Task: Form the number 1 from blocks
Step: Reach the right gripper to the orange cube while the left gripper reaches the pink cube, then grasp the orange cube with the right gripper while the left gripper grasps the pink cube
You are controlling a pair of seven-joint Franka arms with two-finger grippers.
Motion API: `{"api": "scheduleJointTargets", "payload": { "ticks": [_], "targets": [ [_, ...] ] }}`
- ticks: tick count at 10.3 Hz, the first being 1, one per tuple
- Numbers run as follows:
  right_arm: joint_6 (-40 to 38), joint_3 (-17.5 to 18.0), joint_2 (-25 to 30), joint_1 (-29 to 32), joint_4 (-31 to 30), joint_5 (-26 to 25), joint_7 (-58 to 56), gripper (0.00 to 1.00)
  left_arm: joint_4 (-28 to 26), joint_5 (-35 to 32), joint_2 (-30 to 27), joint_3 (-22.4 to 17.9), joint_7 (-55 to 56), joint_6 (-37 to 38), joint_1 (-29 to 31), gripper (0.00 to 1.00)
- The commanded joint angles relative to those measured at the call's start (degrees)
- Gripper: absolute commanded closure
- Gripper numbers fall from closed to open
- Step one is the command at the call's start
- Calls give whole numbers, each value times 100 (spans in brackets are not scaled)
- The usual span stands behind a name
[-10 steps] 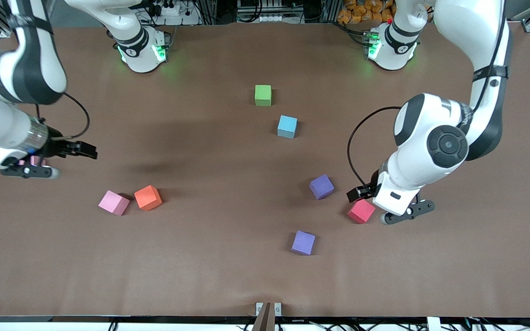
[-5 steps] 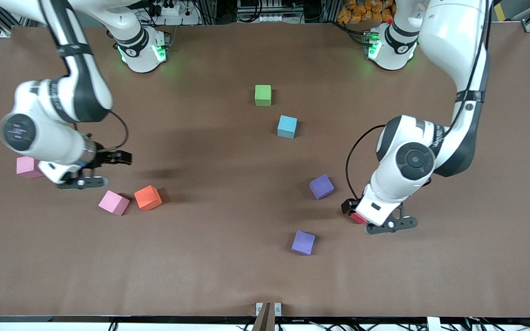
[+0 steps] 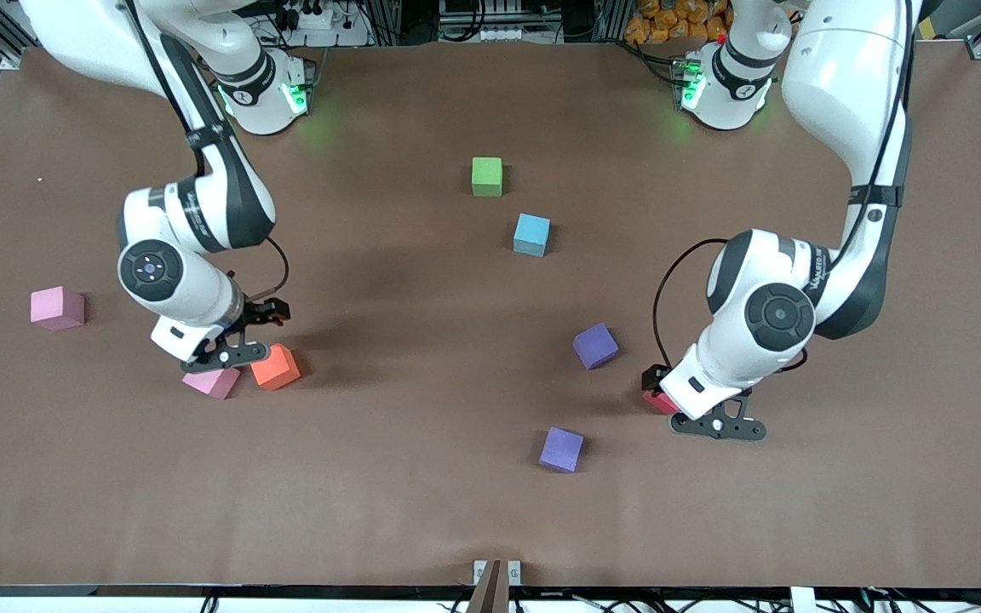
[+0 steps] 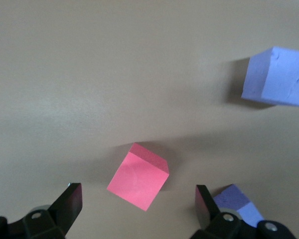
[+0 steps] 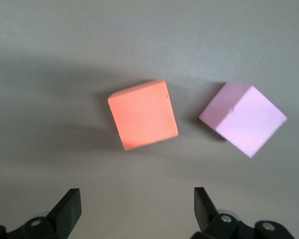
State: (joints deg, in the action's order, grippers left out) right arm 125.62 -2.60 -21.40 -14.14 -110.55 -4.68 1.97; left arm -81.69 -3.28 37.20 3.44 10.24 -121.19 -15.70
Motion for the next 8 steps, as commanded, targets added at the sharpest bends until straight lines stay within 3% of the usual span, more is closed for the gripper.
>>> {"api": "scheduleJointTargets", "payload": {
  "ticks": [1, 5, 8],
  "targets": [
    [191, 49, -258, 96, 261, -104, -3, 0, -92, -173, 121, 192, -687, -9, 103, 0],
    [630, 155, -715, 131, 595, -86, -230, 0, -329, -1383, 236, 666, -1199, -9, 251, 0],
    [754, 155, -926, 192, 763, -77, -731, 0, -374, -1438, 279, 728, -1700, -1, 418, 0]
  ]
}}
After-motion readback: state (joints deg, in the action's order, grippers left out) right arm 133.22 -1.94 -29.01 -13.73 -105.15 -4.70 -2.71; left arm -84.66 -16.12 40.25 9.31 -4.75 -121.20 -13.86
